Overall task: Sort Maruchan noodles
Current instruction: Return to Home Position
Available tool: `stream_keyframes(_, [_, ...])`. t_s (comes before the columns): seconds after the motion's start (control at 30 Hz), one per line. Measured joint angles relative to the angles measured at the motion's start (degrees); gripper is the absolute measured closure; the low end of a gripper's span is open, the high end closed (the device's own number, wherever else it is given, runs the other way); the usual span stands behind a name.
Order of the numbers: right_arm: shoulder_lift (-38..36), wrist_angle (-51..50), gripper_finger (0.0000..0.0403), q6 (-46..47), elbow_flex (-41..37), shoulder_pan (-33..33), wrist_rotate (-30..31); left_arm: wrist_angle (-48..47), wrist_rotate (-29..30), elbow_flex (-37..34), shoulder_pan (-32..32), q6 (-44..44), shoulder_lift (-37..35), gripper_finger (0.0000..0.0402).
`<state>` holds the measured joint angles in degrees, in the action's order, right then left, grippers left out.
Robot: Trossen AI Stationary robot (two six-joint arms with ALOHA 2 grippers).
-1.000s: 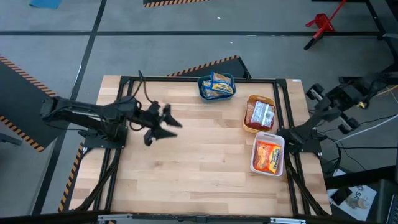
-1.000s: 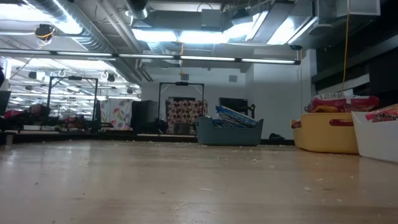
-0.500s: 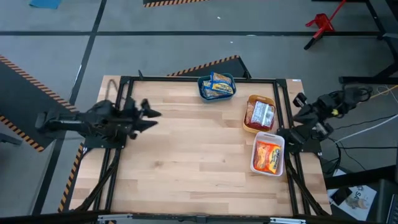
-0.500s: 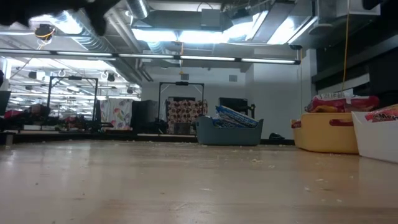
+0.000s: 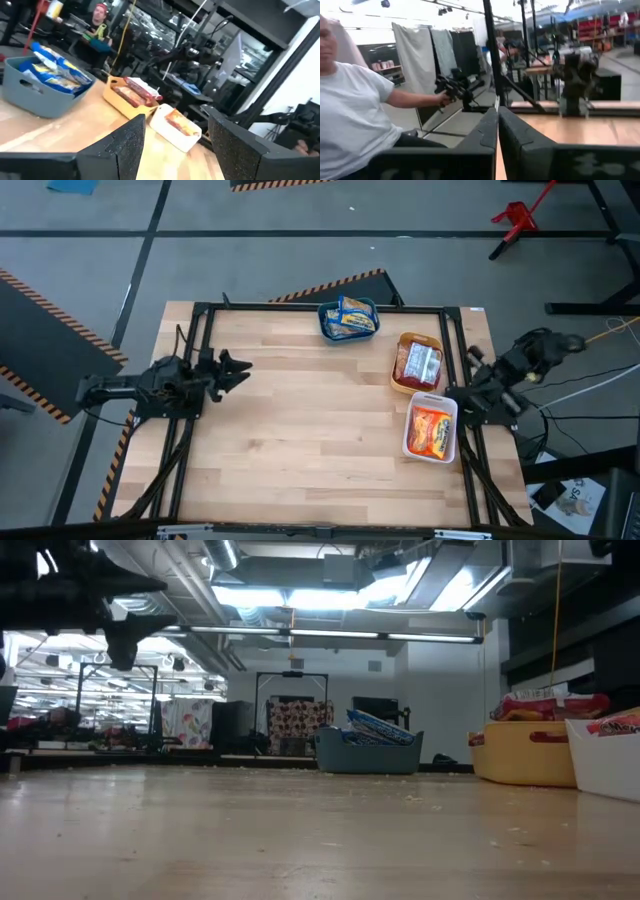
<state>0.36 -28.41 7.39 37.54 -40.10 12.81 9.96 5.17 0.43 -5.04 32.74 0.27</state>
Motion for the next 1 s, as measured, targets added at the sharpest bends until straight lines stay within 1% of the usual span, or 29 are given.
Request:
stream_keyframes(0.1, [0.0,3.21,0.0398,1.32,-5.14,0.0,0.23,0.49,-0.16,0.0,0.68,-0.29,-0.01,0.0189])
stream_keyframes(0.17, [0.0,6.58,0.0398,1.44,-8.64,0.0,-0.67,0.52,-0.15,0.0,1.18,-1.18,0.04,0.0189])
stream_keyframes(0.23, [0.0,11.94,0.0398,1.39,-12.17,0.0,-3.42,1.78,-0.27,0.0,1.74,-1.65,0.03,0.0189])
stream_keyframes(0.37, [0.0,25.37,0.0398,0.46,-20.71,0.02,-12.81,1.74,-0.3,0.0,3.04,-1.99,0.05,0.0189])
stream_keyframes(0.4, [0.0,27.97,0.0398,0.27,-22.62,0.0,-13.52,1.73,-0.21,0.0,3.35,-2.42,0.05,0.0189])
stream_keyframes(0.47, [0.0,31.57,0.0398,0.49,-26.06,0.0,-11.9,1.72,0.31,0.0,3.9,-3.33,0.05,0.0189])
stream_keyframes(0.57, [0.0,34.98,0.0398,1.77,-30.54,0.0,-6.62,1.69,1.72,0.0,4.4,-4.66,0.05,0.0189])
stream_keyframes(0.63, [0.0,37.89,0.0398,2.52,-32.84,0.04,-5.37,1.61,1.81,0.0,4.42,-5.2,0.05,0.0189])
stream_keyframes(0.77, [-0.02,43.84,0.0398,2.48,-36.63,0.04,-7.99,1.15,1.79,0.0,4.42,-5.35,0.05,0.0189])
stream_keyframes(0.9, [-0.04,44.15,0.0398,2.5,-37.12,0.02,-8.36,-1.34,2.55,0.0,4.42,-4.88,0.09,0.0189])
stream_keyframes(1.0, [-0.02,45.23,0.0398,0.0,-37.1,0.04,-8.96,-1.84,2.88,0.0,4.43,-4.8,0.09,0.0189])
